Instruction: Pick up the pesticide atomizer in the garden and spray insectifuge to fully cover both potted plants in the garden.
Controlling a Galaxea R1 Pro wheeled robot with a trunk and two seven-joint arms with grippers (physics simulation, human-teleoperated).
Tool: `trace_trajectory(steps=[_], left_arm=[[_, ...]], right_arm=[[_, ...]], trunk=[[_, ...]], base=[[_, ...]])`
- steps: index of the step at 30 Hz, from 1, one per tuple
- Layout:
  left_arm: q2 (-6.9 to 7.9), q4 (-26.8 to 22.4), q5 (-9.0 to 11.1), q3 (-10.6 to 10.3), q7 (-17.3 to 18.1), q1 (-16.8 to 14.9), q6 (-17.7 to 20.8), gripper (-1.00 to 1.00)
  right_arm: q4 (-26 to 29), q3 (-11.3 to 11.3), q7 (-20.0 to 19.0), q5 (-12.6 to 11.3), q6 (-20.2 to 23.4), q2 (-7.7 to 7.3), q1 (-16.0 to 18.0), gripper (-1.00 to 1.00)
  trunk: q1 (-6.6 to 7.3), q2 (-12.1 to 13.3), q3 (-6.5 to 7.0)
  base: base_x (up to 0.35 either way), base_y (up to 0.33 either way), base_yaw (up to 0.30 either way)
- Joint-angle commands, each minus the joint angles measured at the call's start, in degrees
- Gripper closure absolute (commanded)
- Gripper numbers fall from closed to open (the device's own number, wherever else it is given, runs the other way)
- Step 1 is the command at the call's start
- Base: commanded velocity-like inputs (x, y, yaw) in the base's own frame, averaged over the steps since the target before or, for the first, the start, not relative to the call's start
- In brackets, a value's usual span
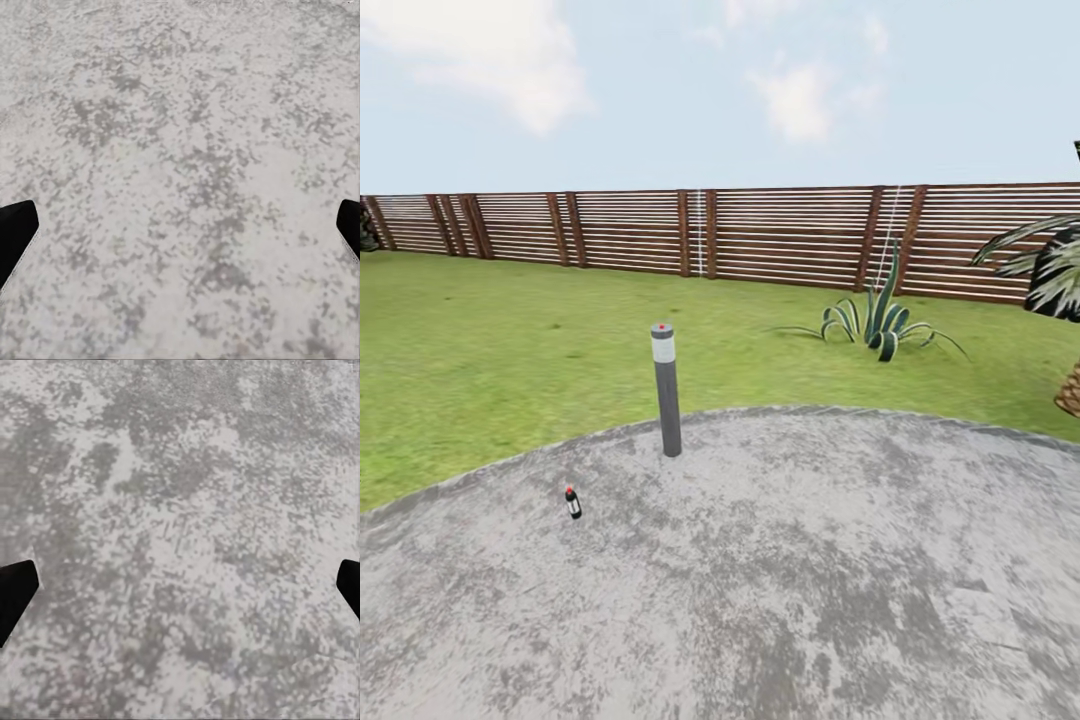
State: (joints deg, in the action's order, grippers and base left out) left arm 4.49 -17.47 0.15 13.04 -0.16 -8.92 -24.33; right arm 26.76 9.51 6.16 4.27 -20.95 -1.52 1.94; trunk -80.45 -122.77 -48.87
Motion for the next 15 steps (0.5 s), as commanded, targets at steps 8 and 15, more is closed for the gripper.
trace_trajectory(steps=[8,15], left_arm=[[0.0,0.07,0.03,0.06,-0.04,-0.04,-0.19,-1.0],[0.0,0.07,0.03,0.06,-0.1,-0.04,-0.19,-1.0]], right_arm=[[0.01,0.18,0.17,0.46,-0.23,-0.4,0.02,-1.0],[0.06,0.16,0.17,0.41,-0.28,0.02,0.01,-1.0]], trunk=[[-0.03,-0.02,-0.05],[-0.03,-0.02,-0.05]], base=[[0.328,0.126,0.012],[0.31,0.164,0.075]])
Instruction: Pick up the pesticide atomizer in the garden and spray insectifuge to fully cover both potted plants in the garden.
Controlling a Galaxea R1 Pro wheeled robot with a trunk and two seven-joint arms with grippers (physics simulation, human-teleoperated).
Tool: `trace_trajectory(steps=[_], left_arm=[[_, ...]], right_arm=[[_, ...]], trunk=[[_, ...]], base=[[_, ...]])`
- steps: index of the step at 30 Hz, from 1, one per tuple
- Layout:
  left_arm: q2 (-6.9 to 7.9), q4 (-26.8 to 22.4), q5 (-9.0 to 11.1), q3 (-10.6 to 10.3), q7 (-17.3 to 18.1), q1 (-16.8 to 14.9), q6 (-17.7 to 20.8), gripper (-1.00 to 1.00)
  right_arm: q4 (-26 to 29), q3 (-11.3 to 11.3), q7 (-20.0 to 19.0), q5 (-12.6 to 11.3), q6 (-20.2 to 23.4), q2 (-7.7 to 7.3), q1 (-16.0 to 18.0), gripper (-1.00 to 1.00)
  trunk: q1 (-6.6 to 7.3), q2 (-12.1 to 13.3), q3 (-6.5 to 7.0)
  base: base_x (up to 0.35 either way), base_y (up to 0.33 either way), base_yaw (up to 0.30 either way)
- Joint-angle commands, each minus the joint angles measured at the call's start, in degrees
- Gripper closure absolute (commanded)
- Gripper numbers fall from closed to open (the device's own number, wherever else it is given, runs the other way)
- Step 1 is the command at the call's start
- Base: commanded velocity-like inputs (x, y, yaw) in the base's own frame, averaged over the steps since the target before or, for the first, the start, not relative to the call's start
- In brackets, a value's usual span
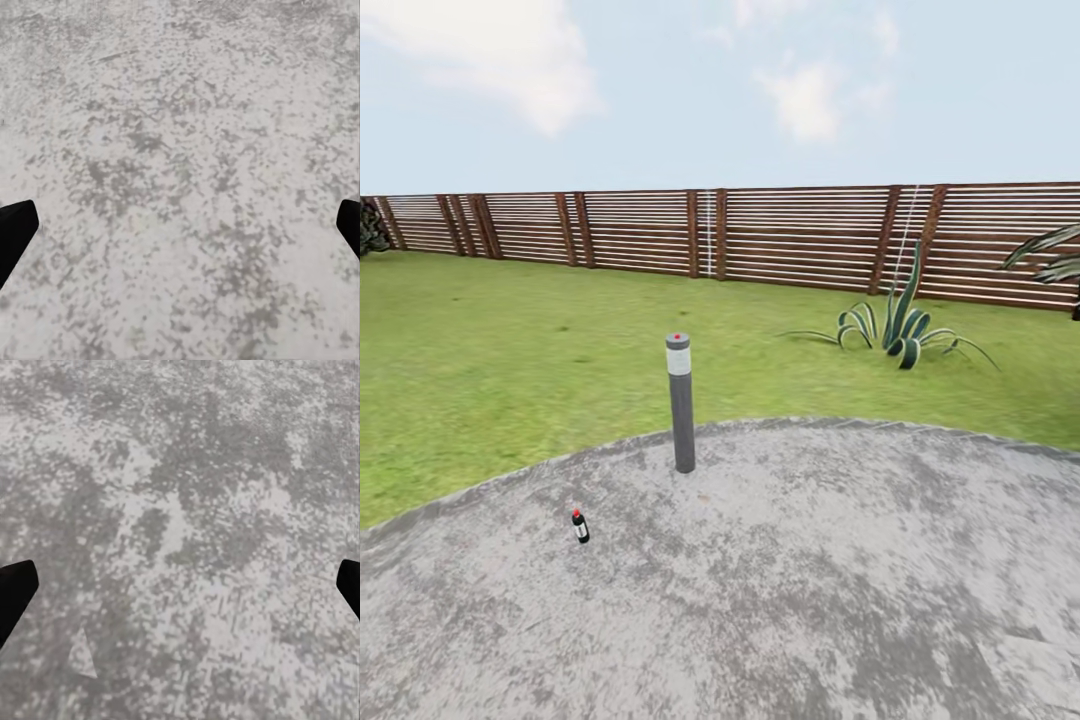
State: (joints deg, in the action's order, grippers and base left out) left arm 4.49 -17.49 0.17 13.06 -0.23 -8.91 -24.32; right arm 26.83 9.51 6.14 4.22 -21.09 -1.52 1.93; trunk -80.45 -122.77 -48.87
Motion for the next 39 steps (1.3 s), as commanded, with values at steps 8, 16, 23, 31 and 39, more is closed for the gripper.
trace_trajectory(steps=[8,16,23,31,39], left_arm=[[-0.01,0.08,0.01,0.04,-0.03,-0.05,-0.2,-1.0],[-0.01,0.08,0.01,0.04,0.01,-0.05,-0.2,-1.0],[-0.01,0.08,-0.07,0.04,0.05,-0.05,-0.2,-1.0],[-0.05,0.08,-0.08,0.04,0.06,-0.05,-0.2,-1.0],[-0.06,0.08,-0.06,0.04,0.01,-0.05,-0.2,-1.0]], right_arm=[[-0.03,0.16,0.18,0.46,-0.12,0.02,0.05,-1.0],[-0.06,0.16,0.18,0.5,-0.12,0.02,0.06,-1.0],[-0.11,0.17,0.18,0.52,-0.11,0.02,0.06,-1.0],[-0.12,0.25,0.27,0.52,-0.11,0.02,0.05,-1.0],[0.16,0.24,0.24,0.44,-0.18,0.02,0.04,-1.0]], trunk=[[-0.02,-0.02,-0.05],[-0.02,-0.02,-0.05],[-0.02,-0.02,-0.05],[-0.02,-0.02,-0.05],[-0.02,-0.02,-0.05]], base=[[0.307,0.171,0.266],[0.304,0.171,0.251],[0.307,0.055,0.033],[0.324,0.001,0.003],[0.304,0.0,0.059]])
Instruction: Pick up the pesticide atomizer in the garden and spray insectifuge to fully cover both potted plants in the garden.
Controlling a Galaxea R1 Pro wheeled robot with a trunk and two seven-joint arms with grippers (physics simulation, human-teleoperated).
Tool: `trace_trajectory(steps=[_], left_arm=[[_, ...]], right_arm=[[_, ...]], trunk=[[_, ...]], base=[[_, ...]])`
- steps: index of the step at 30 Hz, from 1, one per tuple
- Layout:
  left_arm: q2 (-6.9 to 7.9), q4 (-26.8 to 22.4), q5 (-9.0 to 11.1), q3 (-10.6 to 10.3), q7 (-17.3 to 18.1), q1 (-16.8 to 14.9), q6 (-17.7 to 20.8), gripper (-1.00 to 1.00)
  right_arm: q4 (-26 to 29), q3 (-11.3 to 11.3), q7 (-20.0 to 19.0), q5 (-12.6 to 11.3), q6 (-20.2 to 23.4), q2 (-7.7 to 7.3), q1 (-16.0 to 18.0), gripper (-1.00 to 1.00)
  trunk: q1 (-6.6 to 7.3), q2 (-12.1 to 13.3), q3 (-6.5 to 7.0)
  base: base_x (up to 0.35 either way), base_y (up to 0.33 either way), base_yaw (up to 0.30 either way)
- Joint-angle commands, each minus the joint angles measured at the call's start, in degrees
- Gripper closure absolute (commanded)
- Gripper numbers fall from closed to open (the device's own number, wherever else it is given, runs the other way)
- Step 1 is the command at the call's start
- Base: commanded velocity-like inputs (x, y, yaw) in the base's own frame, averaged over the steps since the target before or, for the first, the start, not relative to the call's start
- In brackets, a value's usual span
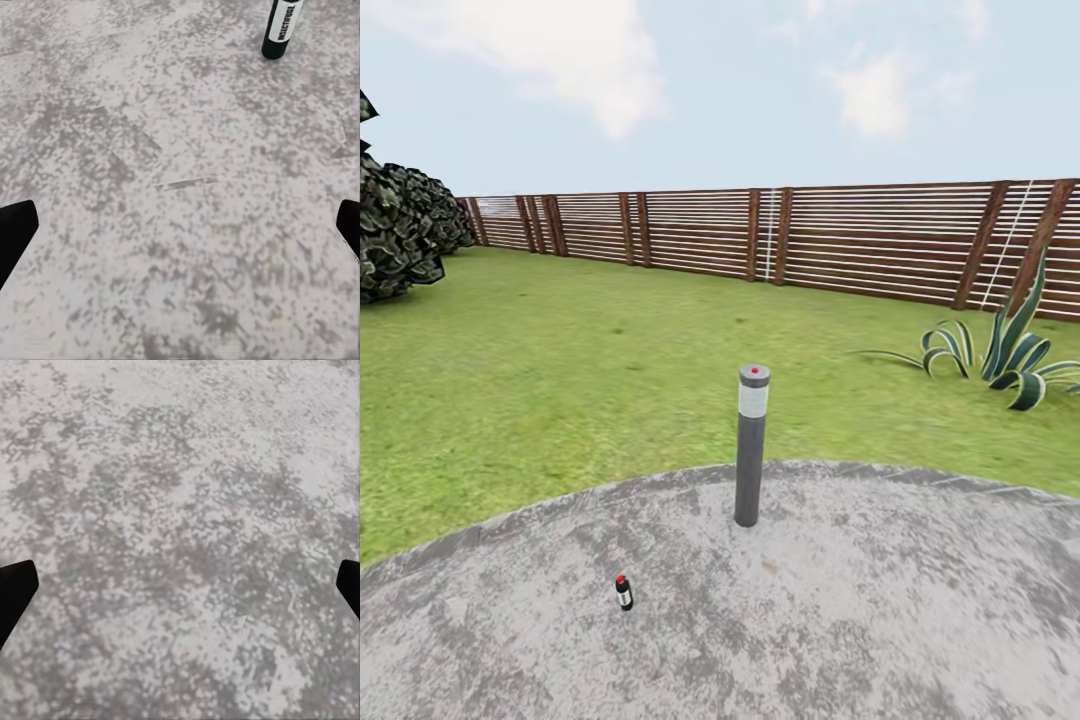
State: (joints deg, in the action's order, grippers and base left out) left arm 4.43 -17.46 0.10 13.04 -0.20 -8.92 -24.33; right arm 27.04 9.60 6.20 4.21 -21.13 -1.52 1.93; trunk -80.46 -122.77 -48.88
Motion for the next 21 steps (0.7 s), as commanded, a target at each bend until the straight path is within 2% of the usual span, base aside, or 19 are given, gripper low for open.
trace_trajectory(steps=[1,6,21], left_arm=[[0.0,0.06,0.02,0.06,-0.04,-0.04,-0.19,-1.0],[0.01,0.06,0.07,0.06,-0.06,-0.04,-0.19,-1.0],[0.05,0.03,0.08,0.06,-0.15,-0.04,-0.19,-1.0]], right_arm=[[-0.07,0.14,0.2,0.45,-0.14,0.02,0.03,-1.0],[-0.14,0.11,0.26,0.45,-0.14,0.02,0.05,-1.0],[-0.22,0.08,0.27,0.45,-0.13,0.02,0.06,-1.0]], trunk=[[-0.01,-0.01,-0.05],[-0.01,-0.01,-0.05],[-0.01,-0.01,-0.05]], base=[[0.094,0.0,0.013],[0.024,0.0,0.201],[0.001,0.0,0.275]])
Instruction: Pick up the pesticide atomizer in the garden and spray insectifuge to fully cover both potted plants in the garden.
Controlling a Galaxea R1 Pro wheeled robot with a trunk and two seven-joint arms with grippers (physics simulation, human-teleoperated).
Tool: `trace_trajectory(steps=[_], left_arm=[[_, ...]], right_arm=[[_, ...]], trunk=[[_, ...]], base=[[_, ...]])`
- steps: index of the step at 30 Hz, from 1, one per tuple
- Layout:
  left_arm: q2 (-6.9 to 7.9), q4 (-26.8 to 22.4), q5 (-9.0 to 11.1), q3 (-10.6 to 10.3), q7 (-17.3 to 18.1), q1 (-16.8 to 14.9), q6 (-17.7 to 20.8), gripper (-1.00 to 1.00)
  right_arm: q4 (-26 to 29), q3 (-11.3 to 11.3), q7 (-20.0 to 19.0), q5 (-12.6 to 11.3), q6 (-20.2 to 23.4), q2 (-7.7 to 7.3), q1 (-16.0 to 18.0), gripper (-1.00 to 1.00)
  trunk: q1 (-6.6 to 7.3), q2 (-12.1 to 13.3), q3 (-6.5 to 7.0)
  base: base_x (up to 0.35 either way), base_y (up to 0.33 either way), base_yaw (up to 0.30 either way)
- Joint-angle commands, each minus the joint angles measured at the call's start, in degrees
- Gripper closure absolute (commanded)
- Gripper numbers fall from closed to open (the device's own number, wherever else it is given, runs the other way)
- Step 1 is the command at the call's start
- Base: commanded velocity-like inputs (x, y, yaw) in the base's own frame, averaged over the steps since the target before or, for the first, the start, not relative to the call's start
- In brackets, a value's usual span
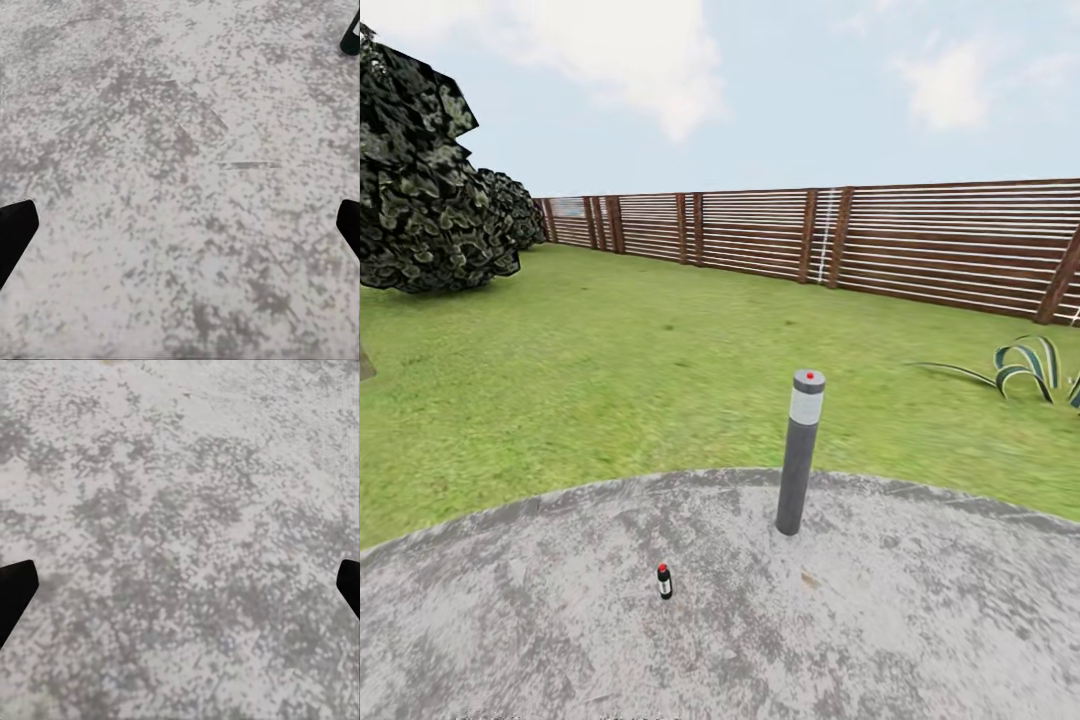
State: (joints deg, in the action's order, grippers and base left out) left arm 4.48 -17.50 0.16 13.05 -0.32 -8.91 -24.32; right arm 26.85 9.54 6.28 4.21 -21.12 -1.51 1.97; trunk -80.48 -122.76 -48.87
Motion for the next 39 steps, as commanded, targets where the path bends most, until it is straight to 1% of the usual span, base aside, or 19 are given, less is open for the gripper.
trace_trajectory(steps=[1,11,17,26,39], left_arm=[[0.0,0.07,0.01,0.04,-0.03,-0.05,-0.2,-1.0],[0.0,0.08,0.01,0.04,-0.03,-0.05,-0.29,-1.0],[0.0,0.09,0.01,0.04,-0.11,-0.05,-0.26,-1.0],[0.0,0.1,0.1,0.13,-0.12,-0.05,-0.24,-1.0],[0.0,0.04,0.19,0.22,-0.12,-0.05,-0.27,-1.0]], right_arm=[[-0.04,0.14,0.19,0.45,-0.12,0.02,0.03,-1.0],[-0.05,0.13,0.16,0.46,-0.13,0.04,0.02,-1.0],[-0.06,0.13,0.14,0.51,-0.07,0.1,0.0,-1.0],[-0.07,0.13,0.14,0.5,-0.06,0.11,0.02,-1.0],[-0.13,0.13,0.14,0.54,-0.06,0.11,0.03,-1.0]], trunk=[[0.01,-0.02,-0.05],[0.01,-0.02,-0.05],[0.01,-0.02,-0.12],[0.01,-0.02,-0.38],[0.01,-0.02,-0.78]], base=[[0.0,0.0,0.279],[0.006,0.0,0.279],[0.119,0.0,0.279],[0.248,0.06,0.279],[0.275,0.197,0.279]])
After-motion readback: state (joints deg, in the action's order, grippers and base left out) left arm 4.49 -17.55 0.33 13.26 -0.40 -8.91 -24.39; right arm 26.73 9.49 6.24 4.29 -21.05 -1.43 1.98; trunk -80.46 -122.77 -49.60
